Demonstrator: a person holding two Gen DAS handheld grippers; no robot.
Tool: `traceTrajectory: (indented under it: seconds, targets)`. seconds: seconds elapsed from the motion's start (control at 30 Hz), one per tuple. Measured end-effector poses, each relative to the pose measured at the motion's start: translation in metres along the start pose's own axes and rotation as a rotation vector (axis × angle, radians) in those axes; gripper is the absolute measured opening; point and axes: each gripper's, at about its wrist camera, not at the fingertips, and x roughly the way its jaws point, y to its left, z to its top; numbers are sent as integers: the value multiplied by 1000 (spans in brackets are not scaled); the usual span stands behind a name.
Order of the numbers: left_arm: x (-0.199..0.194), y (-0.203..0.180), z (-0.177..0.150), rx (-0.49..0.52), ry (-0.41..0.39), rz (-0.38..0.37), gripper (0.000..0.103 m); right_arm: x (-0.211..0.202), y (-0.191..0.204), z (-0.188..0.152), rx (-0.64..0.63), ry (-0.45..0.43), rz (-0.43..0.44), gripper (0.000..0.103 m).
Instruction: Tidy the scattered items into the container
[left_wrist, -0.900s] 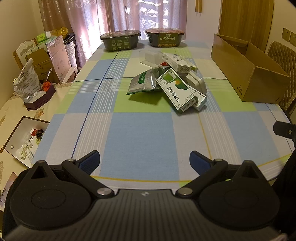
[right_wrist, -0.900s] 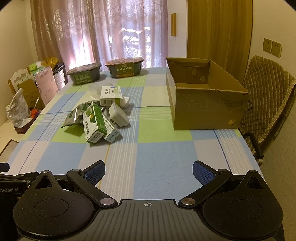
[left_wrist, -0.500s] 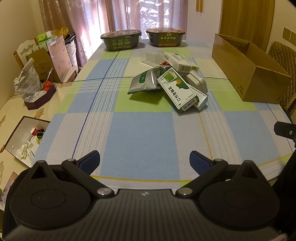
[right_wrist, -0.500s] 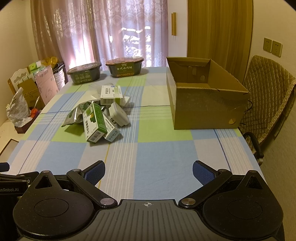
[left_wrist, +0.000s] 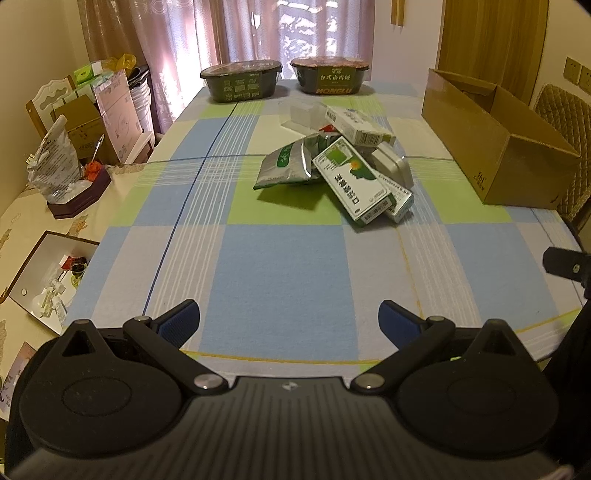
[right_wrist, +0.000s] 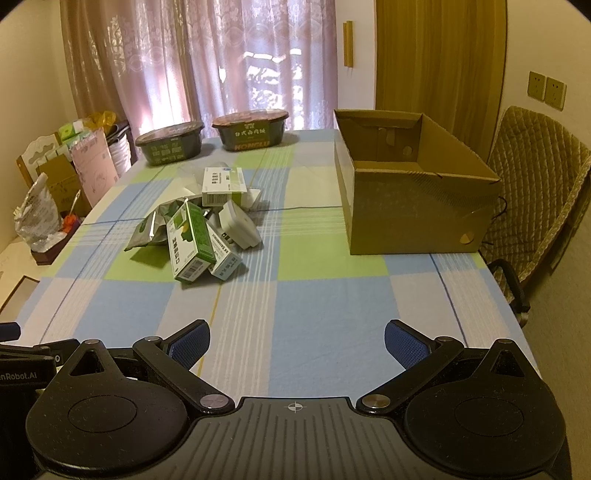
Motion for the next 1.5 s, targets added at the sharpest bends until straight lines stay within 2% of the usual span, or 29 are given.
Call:
traceTrajectory:
  seconds: [0.17,0.5,0.77,0.9,1.1,1.33,1.37,1.4,1.43,1.5]
  targets:
    - [-5,1,9,-3,-24,-34,102,-1,7,9,-35,-10,38,103]
    - [4,21,45,6,-42,-19,102,12,44,26,-205,-97,29,103]
    - [44,59,90,12,-25,-55,102,65,83,39,-341,7,41,103]
    - [68,73,111,13,-3,-95,102,90,99,41,-389,4,82,103]
    - [102,87,132,15,19,-120,102,138,130,43,-492,-4,42,103]
    - [137,96,148,25,62,-167,101,188,155,53,-555,18,15,103]
    - [141,98,150,25,64,-178,101,193,158,53,-566,13,8,98]
    - [145,100,153,23,65,-187,101,198,160,55,-579,16,8,84]
    - [149,102,155,21,65,-197,101,205,163,56,-586,26,7,80]
    - [155,105,158,19,65,-216,101,216,165,57,-590,45,-2,79]
